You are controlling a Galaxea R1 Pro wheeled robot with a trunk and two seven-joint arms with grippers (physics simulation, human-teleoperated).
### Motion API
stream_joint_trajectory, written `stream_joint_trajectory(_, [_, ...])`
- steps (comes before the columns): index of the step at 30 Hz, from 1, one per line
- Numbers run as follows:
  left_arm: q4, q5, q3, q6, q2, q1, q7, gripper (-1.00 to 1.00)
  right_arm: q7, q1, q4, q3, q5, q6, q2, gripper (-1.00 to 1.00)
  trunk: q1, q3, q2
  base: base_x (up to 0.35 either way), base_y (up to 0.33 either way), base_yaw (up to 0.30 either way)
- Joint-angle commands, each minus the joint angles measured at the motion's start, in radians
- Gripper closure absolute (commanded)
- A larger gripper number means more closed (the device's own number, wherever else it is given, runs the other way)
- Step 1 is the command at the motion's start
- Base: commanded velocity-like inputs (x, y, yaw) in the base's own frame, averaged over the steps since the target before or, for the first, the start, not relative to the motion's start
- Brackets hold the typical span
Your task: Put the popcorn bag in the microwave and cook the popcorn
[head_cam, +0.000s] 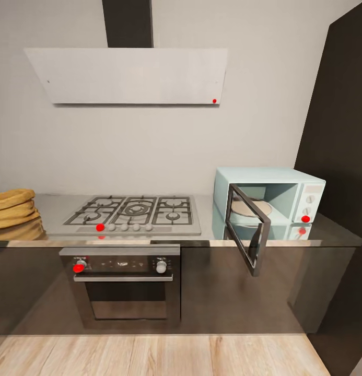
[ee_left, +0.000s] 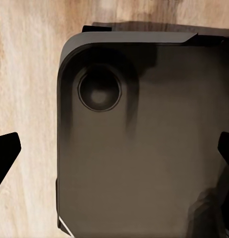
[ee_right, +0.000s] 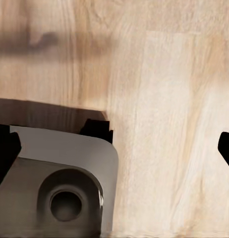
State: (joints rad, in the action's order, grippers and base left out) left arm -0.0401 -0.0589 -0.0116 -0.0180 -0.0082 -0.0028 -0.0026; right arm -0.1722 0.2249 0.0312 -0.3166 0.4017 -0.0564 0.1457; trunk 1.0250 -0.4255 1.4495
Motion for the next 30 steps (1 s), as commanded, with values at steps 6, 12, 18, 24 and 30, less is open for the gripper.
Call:
stream_joint_trajectory(6, [0.000, -0.006, -0.001, -0.002, -0.001, 0.000, 0.001, -1.00, 0.006, -0.045, 0.003, -0.010, 0.008, -0.003, -0.002, -1.00, 0.000, -0.001, 0.001, 0.000, 0.000, 0.130])
stream_joint_trajectory(12, [-0.001, -0.006, -0.001, -0.002, -0.001, 0.000, 0.001, -1.00, 0.006, -0.045, 0.004, -0.010, 0.008, 0.000, -0.003, -1.00, 0.000, -0.001, 0.001, 0.000, 0.000, 0.275])
stream_joint_trajectory(18, [0.000, -0.006, -0.001, -0.002, -0.001, 0.000, 0.001, -1.00, 0.008, -0.045, 0.004, -0.010, 0.008, -0.003, -0.010, -1.00, 0.000, -0.001, 0.001, 0.000, 0.000, 0.296])
stream_joint_trajectory(24, [0.000, -0.006, 0.001, -0.002, -0.001, 0.000, 0.001, -1.00, 0.008, -0.045, 0.003, -0.011, 0.006, -0.003, -0.013, -1.00, 0.000, -0.001, 0.001, 0.000, 0.000, 0.300])
stream_joint_trajectory(30, [0.000, -0.006, 0.001, -0.001, -0.002, 0.000, 0.001, -1.00, 0.010, -0.045, 0.003, -0.010, 0.007, -0.003, -0.014, -1.00, 0.000, -0.001, 0.001, 0.000, 0.000, 0.300])
